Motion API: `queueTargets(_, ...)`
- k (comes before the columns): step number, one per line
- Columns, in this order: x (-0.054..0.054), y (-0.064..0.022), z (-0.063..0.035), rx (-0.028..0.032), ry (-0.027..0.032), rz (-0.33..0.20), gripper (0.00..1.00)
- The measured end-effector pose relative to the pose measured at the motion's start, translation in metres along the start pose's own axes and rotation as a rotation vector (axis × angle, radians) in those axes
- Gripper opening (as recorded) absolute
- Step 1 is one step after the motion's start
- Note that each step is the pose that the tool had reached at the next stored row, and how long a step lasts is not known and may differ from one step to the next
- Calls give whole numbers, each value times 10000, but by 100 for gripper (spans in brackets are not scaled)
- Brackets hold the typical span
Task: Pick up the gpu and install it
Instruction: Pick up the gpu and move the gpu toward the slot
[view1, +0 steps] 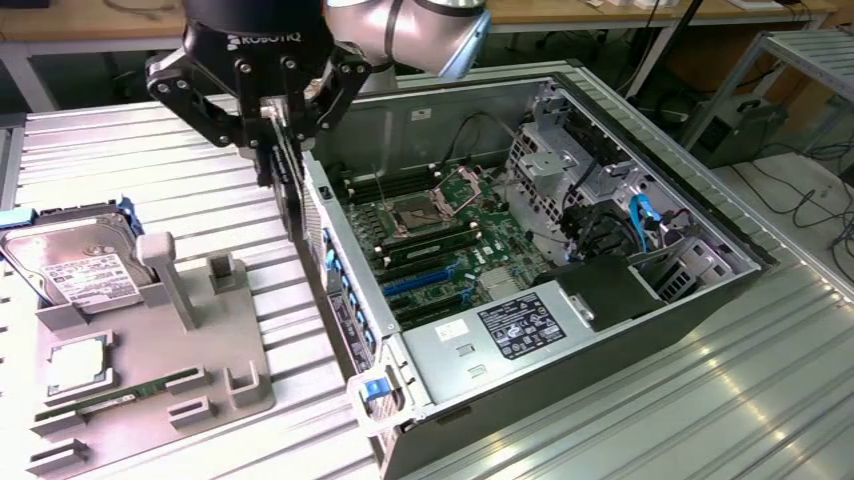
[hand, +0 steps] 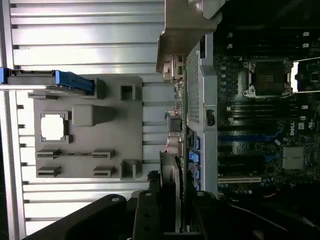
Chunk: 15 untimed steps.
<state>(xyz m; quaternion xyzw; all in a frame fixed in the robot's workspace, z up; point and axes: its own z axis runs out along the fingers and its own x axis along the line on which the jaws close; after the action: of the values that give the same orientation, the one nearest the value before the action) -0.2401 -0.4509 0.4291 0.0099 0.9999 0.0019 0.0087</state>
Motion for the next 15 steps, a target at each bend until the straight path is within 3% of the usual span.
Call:
queueTargets(3,-416,8,8,0,0,0,28)
queueTargets(6,-673,13,12,1,0,0,28)
queueTargets(8,-958,19,18,0,0,0,28)
queueTargets(15,-1090,22,20,0,0,0,28)
